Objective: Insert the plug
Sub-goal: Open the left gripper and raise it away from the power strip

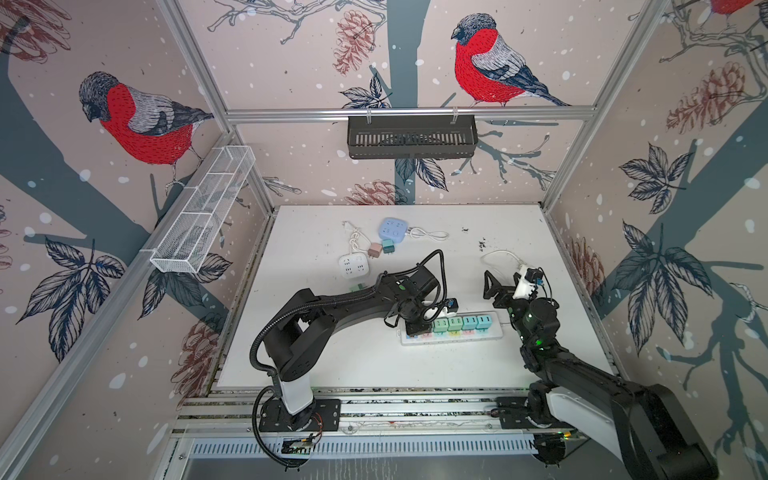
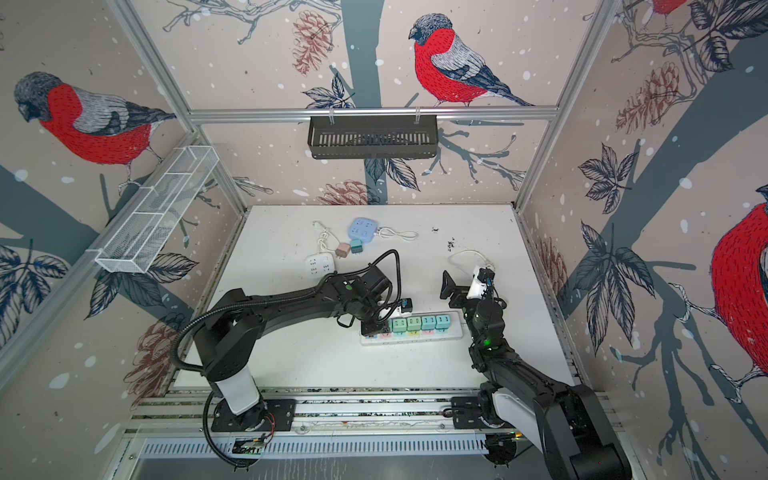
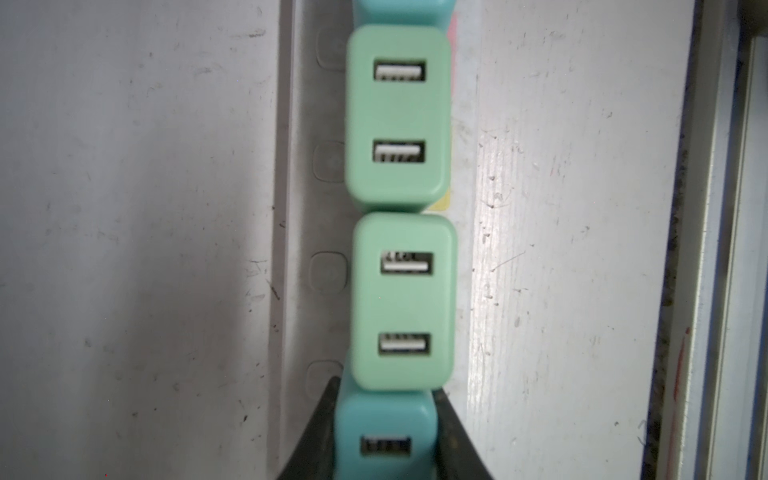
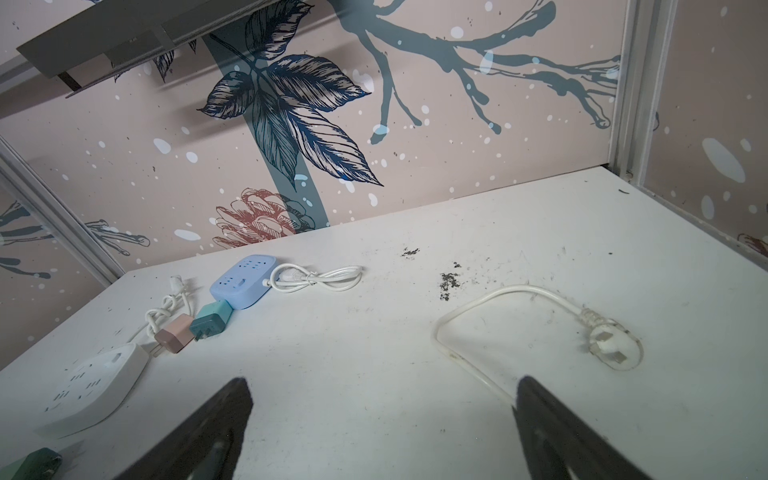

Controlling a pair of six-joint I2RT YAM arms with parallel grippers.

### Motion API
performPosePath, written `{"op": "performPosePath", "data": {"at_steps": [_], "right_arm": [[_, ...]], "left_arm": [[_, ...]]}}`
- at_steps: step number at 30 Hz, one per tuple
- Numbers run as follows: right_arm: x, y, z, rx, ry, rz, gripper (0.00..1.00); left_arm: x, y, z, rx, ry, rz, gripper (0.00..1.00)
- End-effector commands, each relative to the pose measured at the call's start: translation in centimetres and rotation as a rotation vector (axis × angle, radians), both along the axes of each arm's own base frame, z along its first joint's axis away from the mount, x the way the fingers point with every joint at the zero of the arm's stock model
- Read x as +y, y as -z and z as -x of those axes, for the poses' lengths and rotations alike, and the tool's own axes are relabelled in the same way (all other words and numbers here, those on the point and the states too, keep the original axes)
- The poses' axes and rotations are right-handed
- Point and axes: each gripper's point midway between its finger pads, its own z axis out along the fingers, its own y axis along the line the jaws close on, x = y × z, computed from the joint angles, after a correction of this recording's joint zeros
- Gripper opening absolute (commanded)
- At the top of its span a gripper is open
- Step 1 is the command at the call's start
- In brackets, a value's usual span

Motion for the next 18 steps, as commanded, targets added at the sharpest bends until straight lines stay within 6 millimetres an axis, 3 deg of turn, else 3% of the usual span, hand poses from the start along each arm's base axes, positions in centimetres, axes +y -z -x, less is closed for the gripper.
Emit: {"op": "performPosePath", "data": {"at_steps": [1, 2, 3, 7, 10, 18], "right_arm": [[0.0, -0.8, 0.0, -0.034, 0.002, 0.005, 1.00], [0.0, -0.8, 0.0, -0.034, 0.002, 0.004, 1.00], [0.0, -0.8, 0.0, -0.034, 0.001, 0.004, 1.00], [0.0, -0.8, 0.0, -0.032, 0.002, 0.004, 1.00], [0.0, -0.8, -0.1, -0.030, 0.007, 0.004, 1.00], [-0.1, -0.7, -0.4, -0.023, 0.014, 0.005, 1.00]], "left_arm": [[0.9, 2.3, -1.2, -0.041, -0.043, -0.082, 0.27], [0.9, 2.2, -1.4, -0.046, -0.053, -0.081, 0.80], [0.8, 2.0, -1.6, -0.052, -0.062, -0.079, 0.98], [0.3, 0.5, -1.6, -0.058, -0.069, -0.032, 0.99], [-0.2, -1.9, -1.5, -0.094, -0.073, 0.029, 0.98], [0.4, -10.7, -1.7, -0.281, -0.159, 0.290, 0.98]]}}
